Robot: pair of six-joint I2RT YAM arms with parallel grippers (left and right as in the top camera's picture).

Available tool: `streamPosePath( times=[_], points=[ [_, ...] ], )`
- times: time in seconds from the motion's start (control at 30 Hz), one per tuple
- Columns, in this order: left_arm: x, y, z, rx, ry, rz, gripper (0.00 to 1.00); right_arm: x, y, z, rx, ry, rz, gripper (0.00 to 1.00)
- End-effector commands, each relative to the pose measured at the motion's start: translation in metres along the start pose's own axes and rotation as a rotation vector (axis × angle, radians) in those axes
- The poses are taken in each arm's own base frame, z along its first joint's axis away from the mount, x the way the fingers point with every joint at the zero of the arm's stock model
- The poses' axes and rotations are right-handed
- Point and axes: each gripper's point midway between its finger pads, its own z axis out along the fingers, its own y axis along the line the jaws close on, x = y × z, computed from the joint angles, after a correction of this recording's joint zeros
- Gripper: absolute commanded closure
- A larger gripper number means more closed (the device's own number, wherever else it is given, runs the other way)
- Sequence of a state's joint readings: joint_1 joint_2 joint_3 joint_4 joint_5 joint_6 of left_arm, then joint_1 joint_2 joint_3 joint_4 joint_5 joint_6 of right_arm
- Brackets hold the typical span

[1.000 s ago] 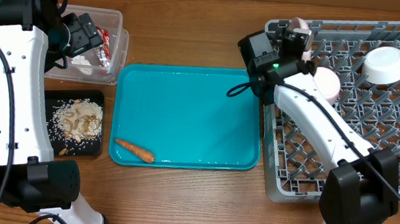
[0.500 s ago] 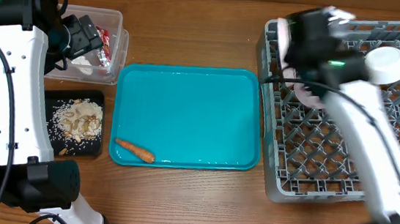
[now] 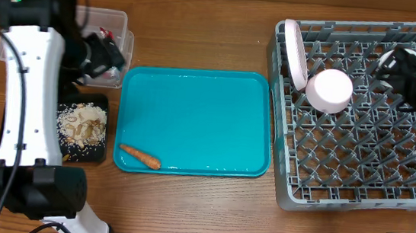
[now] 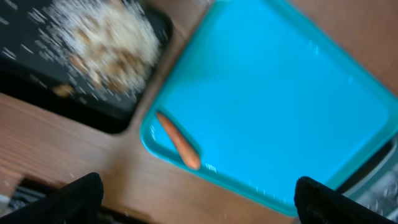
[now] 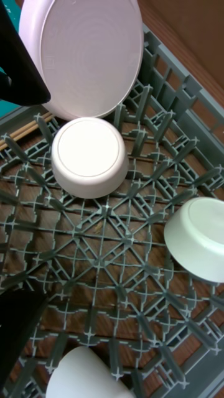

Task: Sort waste into correct bins and load items into the dishwasher
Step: 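Reach the left gripper down to the carrot on the teal tray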

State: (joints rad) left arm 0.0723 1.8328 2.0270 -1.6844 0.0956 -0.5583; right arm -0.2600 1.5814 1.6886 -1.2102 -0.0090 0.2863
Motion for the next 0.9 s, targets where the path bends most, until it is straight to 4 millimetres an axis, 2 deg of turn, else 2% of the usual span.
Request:
streamPosePath(
  times=[0.0, 0.07, 0.23, 0.33, 0.43, 0.63, 0.8, 0.87],
  points=[
    [0.032, -0.015, 0.021, -0.019, 0.106, -0.047, 0.0, 0.001, 0.004, -0.004, -0.04, 0.008, -0.021, 0.03],
    [0.044, -0.013, 0.036, -0.091, 0.13, -0.077, 0.0, 0.003, 0.004, -0.004, -0.038, 0.015, -0.021, 0.03],
    [0.065, -0.011, 0.057, -0.179, 0.166, -0.105, 0.0, 0.004, 0.003, -0.004, -0.036, 0.02, -0.02, 0.02],
    [0.073, -0.008, 0.07, -0.223, 0.171, -0.145, 0.0, 0.004, 0.003, -0.004, -0.036, 0.021, -0.02, 0.02],
    [0.082, -0.004, 0.09, -0.261, 0.187, -0.222, 0.0, 0.007, 0.002, -0.004, -0.033, 0.031, -0.02, 0.02],
    [0.104, -0.008, 0.135, -0.203, 0.293, -0.248, 0.0, 0.007, 0.002, -0.004, -0.032, 0.034, -0.02, 0.02],
    [0.104, -0.013, 0.174, -0.127, 0.283, -0.209, 0.0, 0.007, 0.002, -0.004, -0.032, 0.034, -0.019, 0.02],
    [0.106, -0.01, 0.181, -0.13, 0.285, -0.21, 0.0, 0.007, 0.002, -0.004, -0.032, 0.034, -0.019, 0.02]
  ],
)
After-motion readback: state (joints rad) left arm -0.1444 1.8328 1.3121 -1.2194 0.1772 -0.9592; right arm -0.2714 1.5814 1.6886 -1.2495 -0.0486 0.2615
